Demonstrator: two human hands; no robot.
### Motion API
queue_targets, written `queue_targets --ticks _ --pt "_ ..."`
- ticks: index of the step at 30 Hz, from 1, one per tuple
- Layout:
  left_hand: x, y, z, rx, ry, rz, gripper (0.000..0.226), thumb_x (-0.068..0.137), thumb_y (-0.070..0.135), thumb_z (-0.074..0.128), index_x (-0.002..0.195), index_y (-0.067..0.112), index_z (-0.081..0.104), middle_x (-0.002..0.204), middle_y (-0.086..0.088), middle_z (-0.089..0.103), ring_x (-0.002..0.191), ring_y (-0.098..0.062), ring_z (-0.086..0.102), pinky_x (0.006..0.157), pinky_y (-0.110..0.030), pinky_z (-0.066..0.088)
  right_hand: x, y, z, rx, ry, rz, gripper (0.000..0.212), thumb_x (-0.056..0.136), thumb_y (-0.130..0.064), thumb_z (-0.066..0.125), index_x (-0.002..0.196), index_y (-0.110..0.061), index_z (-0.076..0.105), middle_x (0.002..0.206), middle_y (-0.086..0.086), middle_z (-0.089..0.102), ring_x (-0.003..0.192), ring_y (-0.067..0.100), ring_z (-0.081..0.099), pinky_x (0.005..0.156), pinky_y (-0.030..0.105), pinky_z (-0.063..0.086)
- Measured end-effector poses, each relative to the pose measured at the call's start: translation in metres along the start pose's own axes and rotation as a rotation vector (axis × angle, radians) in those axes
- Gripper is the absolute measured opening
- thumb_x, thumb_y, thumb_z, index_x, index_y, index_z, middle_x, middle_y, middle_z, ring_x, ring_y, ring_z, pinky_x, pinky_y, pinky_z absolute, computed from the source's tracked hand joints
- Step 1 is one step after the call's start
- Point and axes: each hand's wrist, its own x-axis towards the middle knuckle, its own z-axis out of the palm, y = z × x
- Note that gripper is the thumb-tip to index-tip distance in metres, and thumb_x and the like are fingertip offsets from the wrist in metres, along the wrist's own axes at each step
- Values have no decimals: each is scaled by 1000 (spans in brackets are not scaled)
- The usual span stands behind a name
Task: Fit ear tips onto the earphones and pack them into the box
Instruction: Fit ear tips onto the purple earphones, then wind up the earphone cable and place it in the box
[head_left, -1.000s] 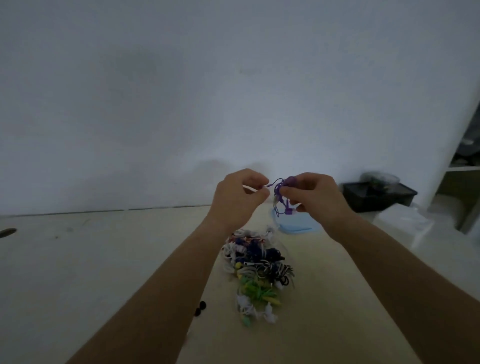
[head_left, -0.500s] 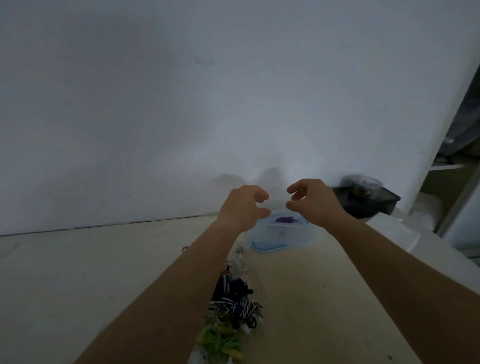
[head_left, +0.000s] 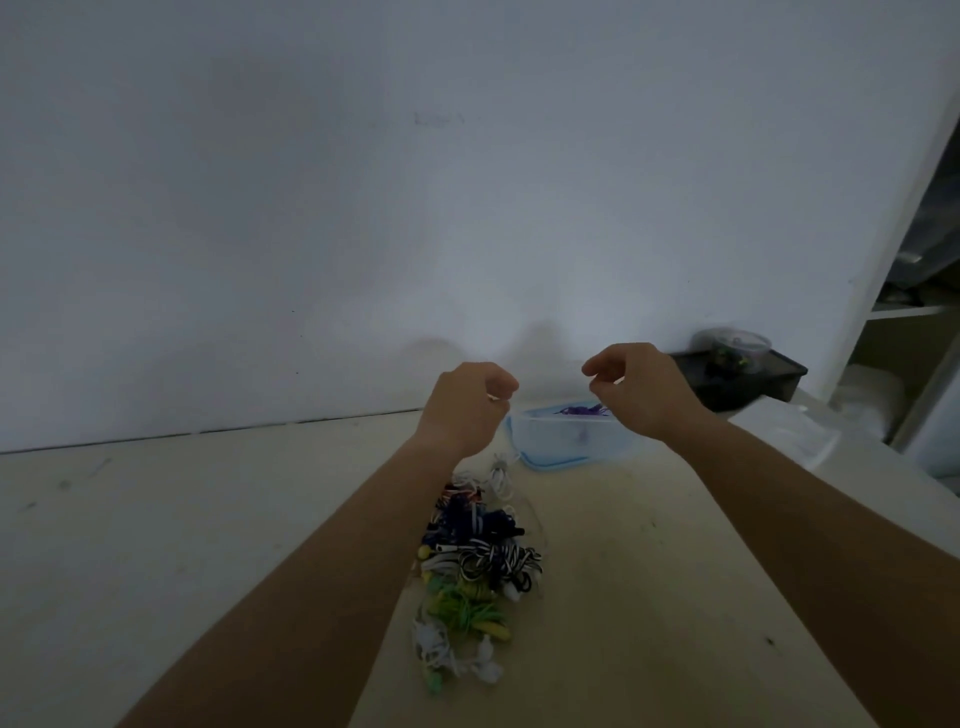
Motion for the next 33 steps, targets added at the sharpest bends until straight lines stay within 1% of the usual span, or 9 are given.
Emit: queue_targets --ticks 6,8,10,13,15,18,24,29,33 --pt "2 -3 2 39 7 2 25 95 4 56 110 17 70 111 0 69 88 -7 58 82 -17 44 4 -11 13 -31 -93 -29 23 94 -8 56 101 -20 74 101 -3 71 86 10 64 82 25 50" --pt "1 -5 0 46 14 -1 22 95 8 56 109 17 71 110 1 69 89 -7 58 82 -17 43 0 -22 20 -33 -101 -106 20 90 -11 59 96 -24 74 94 -8 71 80 3 63 76 19 53" --pt "-3 -10 -6 44 4 -15 20 95 13 59 109 19 71 110 2 69 89 -7 58 83 -18 43 -7 -37 30 -10 -196 -194 18 89 -12 62 94 -23 75 86 -10 70 74 -2 62 70 12 49" --pt "-17 -20 -18 51 -5 -44 18 92 17 63 107 21 71 105 5 69 89 -7 59 83 -19 44 -18 -53 48 -60 -410 -247 21 92 -11 59 102 -18 75 92 -4 73 72 5 68 72 18 55" --pt "-31 -27 -26 49 -4 -75 17 91 17 64 105 21 72 102 7 68 90 -6 60 81 -19 43 -22 -53 65 -203 -454 -208 23 95 -12 54 107 -14 74 99 2 73 74 12 68 74 23 57" --pt "-52 -37 -37 58 4 -111 15 90 18 65 102 22 72 97 9 66 89 -6 60 79 -18 41 -29 -47 91 -419 -402 -148 24 97 -21 53 107 -10 72 105 8 72 89 21 67 80 32 56" --pt "-83 -48 -57 64 33 -152 15 90 17 64 102 21 72 93 12 64 86 -3 58 83 -19 45 -40 -40 113 -377 -391 -67 32 94 -22 52 126 -27 57 122 7 64 103 25 62 85 37 55" --pt "-92 -52 -73 46 73 -169 13 91 17 65 101 21 72 92 13 65 82 3 56 77 -12 40 -37 -54 101 -223 -239 -48 5 91 -25 64 94 -26 68 103 -1 70 91 16 65 82 35 57" --pt "-101 -49 -81 24 102 -183 12 92 18 65 101 22 72 91 15 63 79 8 53 68 -4 35 -34 -71 78 29 -132 -57 8 88 -28 72 93 -23 69 92 -3 69 83 12 64 76 28 54"
